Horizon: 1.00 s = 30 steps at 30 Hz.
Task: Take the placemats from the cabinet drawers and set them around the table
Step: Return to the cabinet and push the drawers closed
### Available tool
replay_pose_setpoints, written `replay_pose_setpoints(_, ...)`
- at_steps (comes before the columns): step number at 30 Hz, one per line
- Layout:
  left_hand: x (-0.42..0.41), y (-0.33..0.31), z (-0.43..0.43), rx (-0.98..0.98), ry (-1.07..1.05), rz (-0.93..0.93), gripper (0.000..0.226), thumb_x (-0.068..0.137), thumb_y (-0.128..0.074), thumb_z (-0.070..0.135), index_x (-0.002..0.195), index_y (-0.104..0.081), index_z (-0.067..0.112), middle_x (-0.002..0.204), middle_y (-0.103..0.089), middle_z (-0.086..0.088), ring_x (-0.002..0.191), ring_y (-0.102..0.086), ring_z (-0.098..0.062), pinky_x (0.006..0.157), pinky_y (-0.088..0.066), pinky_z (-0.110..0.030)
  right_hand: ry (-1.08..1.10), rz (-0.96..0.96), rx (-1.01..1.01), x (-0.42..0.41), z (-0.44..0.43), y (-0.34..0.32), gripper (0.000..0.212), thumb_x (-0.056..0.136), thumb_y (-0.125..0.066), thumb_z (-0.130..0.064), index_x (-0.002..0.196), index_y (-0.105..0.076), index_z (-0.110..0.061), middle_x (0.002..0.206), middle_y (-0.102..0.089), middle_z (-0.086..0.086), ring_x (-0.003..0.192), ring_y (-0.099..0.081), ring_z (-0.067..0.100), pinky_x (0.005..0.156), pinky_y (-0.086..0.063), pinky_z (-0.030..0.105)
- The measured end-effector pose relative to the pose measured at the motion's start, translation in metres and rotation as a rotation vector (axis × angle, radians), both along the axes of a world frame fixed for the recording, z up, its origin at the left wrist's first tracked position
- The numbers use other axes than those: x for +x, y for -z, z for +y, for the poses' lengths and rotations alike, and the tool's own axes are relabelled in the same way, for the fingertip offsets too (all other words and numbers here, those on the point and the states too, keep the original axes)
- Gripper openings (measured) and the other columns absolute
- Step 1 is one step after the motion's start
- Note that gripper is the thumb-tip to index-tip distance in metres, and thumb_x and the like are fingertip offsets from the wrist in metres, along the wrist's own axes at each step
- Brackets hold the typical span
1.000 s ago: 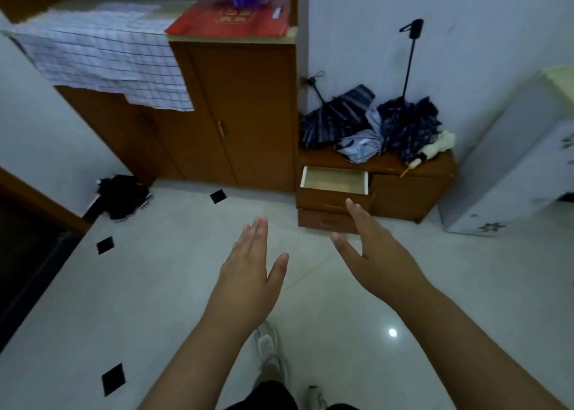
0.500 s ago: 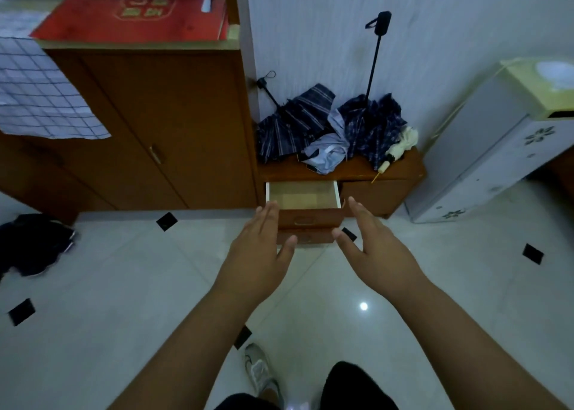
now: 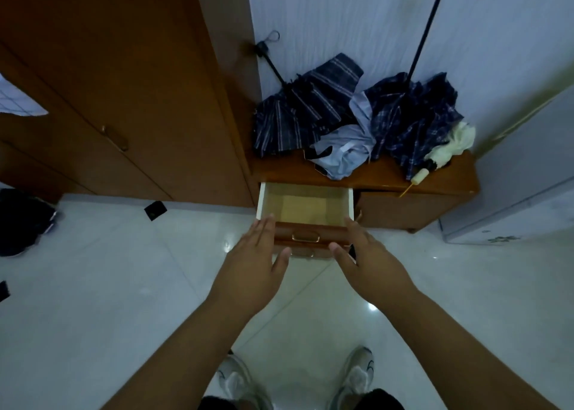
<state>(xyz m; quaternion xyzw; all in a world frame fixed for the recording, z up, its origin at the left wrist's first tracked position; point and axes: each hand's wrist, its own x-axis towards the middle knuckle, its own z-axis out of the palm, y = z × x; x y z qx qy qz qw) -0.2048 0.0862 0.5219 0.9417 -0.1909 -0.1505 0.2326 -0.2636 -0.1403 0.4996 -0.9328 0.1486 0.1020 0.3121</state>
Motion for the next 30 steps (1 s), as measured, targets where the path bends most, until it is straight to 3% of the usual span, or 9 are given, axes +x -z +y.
replay_pose_setpoints(3, 0.027, 0.071, -0.029, 0.002, -0.022, 0.035, 0.066, 0.105, -0.038, 0.047, 0.161, -0.017, 0.018, 0.167, -0.021, 0.0, 0.152, -0.018, -0.015, 0.119, -0.024, -0.035, -0.023, -0.014, -0.016, 0.031, -0.018, 0.069, 0.069, 0.1, -0.041, -0.058, 0.159, -0.021, -0.029, 0.158, -0.039, 0.006, 0.137, -0.046, 0.024, 0.103, -0.044, 0.041)
replay_pose_setpoints(6, 0.044, 0.141, -0.045, 0.022, -0.011, 0.045, 0.067, 0.105, -0.037, 0.049, 0.161, -0.015, 0.021, 0.167, -0.021, 0.002, 0.151, -0.023, -0.017, 0.115, -0.031, -0.039, -0.036, -0.042, -0.017, 0.056, -0.026, 0.133, 0.064, 0.101, -0.04, -0.057, 0.158, -0.022, -0.034, 0.161, -0.034, 0.004, 0.145, -0.035, 0.024, 0.109, -0.042, 0.048)
replay_pose_setpoints(13, 0.071, 0.281, -0.054, 0.018, 0.02, -0.035, 0.066, 0.104, -0.035, 0.051, 0.161, -0.014, 0.023, 0.166, -0.024, 0.001, 0.15, -0.026, -0.017, 0.115, -0.033, -0.04, 0.013, -0.194, -0.071, 0.086, -0.027, 0.27, 0.061, 0.101, -0.037, -0.057, 0.157, -0.027, -0.033, 0.155, -0.044, 0.001, 0.142, -0.038, 0.023, 0.107, -0.041, 0.043)
replay_pose_setpoints(19, 0.083, 0.36, -0.052, 0.033, 0.013, -0.141, 0.064, 0.103, -0.031, 0.054, 0.16, -0.016, 0.028, 0.147, -0.052, 0.005, 0.127, -0.053, -0.015, 0.097, -0.051, -0.036, 0.051, -0.35, -0.101, 0.088, -0.026, 0.354, 0.049, 0.103, -0.036, -0.053, 0.146, -0.044, -0.03, 0.134, -0.056, -0.003, 0.124, -0.05, 0.015, 0.095, -0.05, 0.035)
replay_pose_setpoints(24, 0.08, 0.403, -0.05, 0.04, 0.016, -0.187, 0.068, 0.101, -0.027, 0.058, 0.16, -0.004, 0.033, 0.162, -0.034, 0.002, 0.148, -0.032, -0.015, 0.111, -0.039, -0.039, 0.069, -0.485, -0.139, 0.076, -0.03, 0.396, 0.047, 0.105, -0.037, -0.047, 0.142, -0.052, -0.023, 0.13, -0.057, -0.005, 0.12, -0.051, 0.011, 0.091, -0.051, 0.032)
replay_pose_setpoints(30, 0.074, 0.422, -0.048, 0.005, 0.02, -0.165, 0.072, 0.102, -0.026, 0.058, 0.159, 0.009, 0.032, 0.163, 0.008, 0.017, 0.148, 0.009, 0.002, 0.122, -0.028, -0.044, 0.116, -0.42, -0.131, 0.059, -0.029, 0.412, 0.057, 0.103, -0.036, -0.053, 0.156, -0.03, -0.032, 0.154, -0.037, -0.007, 0.135, -0.045, 0.014, 0.094, -0.055, 0.046)
